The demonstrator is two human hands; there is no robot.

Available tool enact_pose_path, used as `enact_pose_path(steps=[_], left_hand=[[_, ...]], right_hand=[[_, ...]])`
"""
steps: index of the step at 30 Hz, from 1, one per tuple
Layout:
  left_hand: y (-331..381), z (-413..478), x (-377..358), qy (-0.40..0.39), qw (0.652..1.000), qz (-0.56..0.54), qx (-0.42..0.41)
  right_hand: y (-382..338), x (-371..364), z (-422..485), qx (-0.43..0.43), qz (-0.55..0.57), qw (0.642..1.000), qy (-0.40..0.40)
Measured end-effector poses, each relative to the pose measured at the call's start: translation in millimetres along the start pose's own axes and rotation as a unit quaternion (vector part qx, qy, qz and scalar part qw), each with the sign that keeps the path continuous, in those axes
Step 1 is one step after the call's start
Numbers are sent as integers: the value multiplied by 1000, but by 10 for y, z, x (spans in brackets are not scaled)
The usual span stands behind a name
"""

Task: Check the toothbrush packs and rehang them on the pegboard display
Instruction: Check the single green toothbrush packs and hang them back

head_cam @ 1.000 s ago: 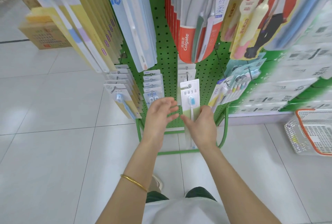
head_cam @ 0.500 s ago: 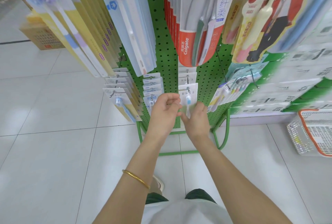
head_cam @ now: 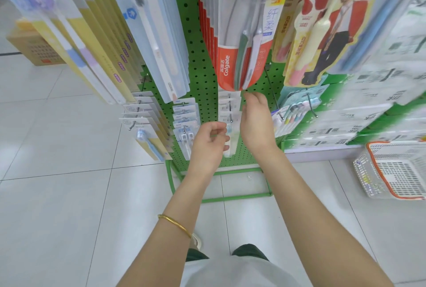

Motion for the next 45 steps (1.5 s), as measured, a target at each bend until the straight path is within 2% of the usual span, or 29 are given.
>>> enact_pose_path(steps=[5, 15, 22, 33, 41, 45], left_hand=[[-24, -31, 9, 2, 1000, 0, 6], [-11, -80, 88, 11, 1000, -3, 1], [2, -121, 69, 10, 1000, -3, -5], [-12, -185, -24, 1, 1000, 0, -8], [-36, -234, -104, -1, 1000, 2, -18], [-48, -273, -258, -15, 999, 12, -26]], right_hand=[[24, -188, 255, -27, -42, 997, -54], [179, -206, 380, -88, -35, 994, -46], [171, -56, 248, -73, -44, 996, -7], [97, 142, -34, -38, -136, 990, 18], [184, 444, -410, -37, -73, 996, 39], [283, 698, -571, -32, 27, 999, 25]])
Point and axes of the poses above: each hand's wrist, its own z-axis towards the middle knuckle, its own x-axis out of the back of the hand, y = z × x, the point moved 10 cm from there along z, towards the middle knuckle, and after that the axes turned 7 degrees about -y, right-handed, at the moved point
